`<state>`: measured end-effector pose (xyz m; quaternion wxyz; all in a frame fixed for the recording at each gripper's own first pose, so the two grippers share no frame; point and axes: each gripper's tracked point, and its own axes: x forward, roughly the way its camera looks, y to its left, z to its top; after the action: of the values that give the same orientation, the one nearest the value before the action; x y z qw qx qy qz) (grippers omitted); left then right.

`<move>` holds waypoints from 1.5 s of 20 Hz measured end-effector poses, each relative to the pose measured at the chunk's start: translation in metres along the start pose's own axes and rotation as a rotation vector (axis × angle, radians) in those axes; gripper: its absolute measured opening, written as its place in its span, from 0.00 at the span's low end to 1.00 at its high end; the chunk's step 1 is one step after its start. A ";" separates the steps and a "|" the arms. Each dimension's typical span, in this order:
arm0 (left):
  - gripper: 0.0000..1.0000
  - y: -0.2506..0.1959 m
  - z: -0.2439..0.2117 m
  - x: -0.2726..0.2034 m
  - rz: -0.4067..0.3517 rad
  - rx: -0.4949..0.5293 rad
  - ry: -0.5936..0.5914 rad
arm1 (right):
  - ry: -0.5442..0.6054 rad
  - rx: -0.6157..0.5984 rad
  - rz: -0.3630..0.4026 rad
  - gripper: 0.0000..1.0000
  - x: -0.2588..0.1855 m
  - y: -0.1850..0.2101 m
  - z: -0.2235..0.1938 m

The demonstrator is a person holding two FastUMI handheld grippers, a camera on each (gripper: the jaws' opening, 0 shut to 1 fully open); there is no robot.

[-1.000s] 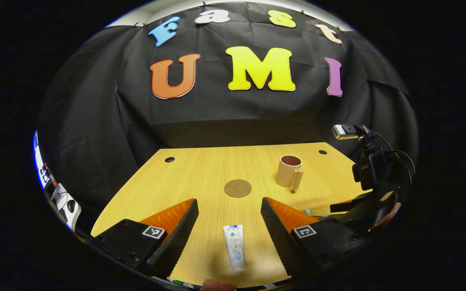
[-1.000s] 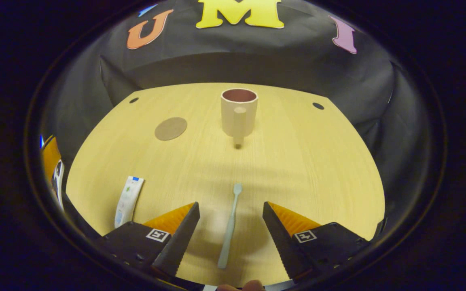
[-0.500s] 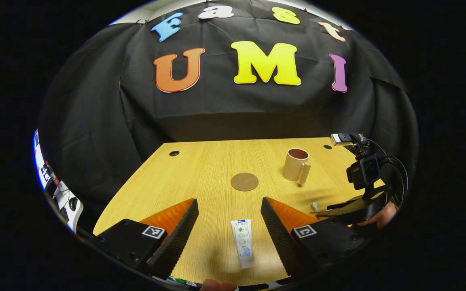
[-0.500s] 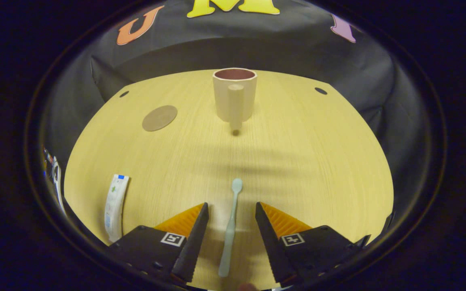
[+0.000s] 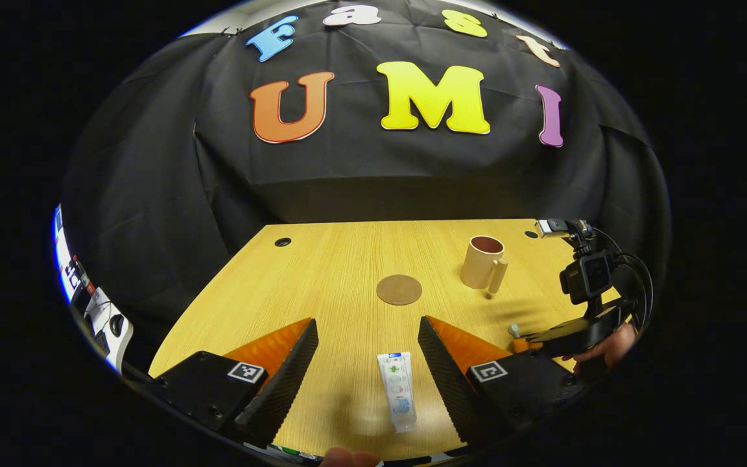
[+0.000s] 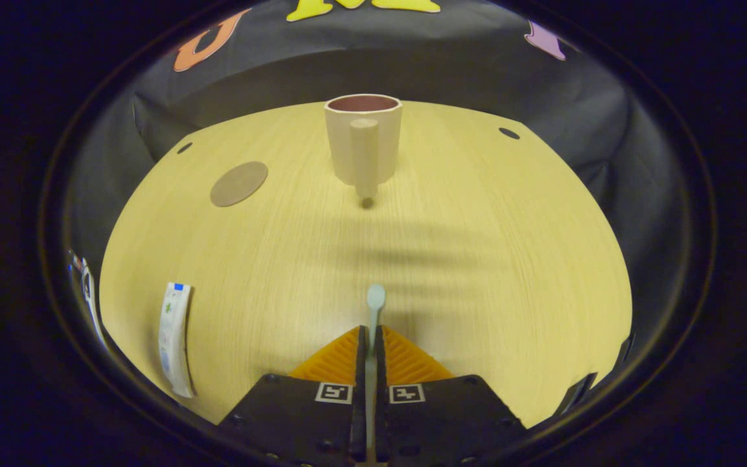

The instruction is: Put the toothbrush and toothpaste on the desktop into the cup, then pick up the cup and place it on the coaster on the desktop.

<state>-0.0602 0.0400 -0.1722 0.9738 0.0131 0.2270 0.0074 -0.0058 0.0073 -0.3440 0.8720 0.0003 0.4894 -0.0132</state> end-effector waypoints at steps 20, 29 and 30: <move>0.99 -0.034 -0.150 0.024 -0.080 0.004 0.331 | -0.077 0.073 0.022 0.00 -0.044 -0.008 0.011; 0.82 -0.046 -0.166 0.024 -0.090 0.011 0.370 | -0.168 0.060 0.065 0.00 -0.090 -0.005 0.018; 0.80 -0.046 -0.165 0.025 -0.087 0.010 0.370 | -0.185 0.054 0.070 0.00 -0.097 -0.004 0.021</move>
<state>-0.1103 -0.0013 -0.3329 0.9148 0.0067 0.4024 -0.0337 -0.0386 0.0047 -0.2504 0.9130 0.0395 0.4060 0.0043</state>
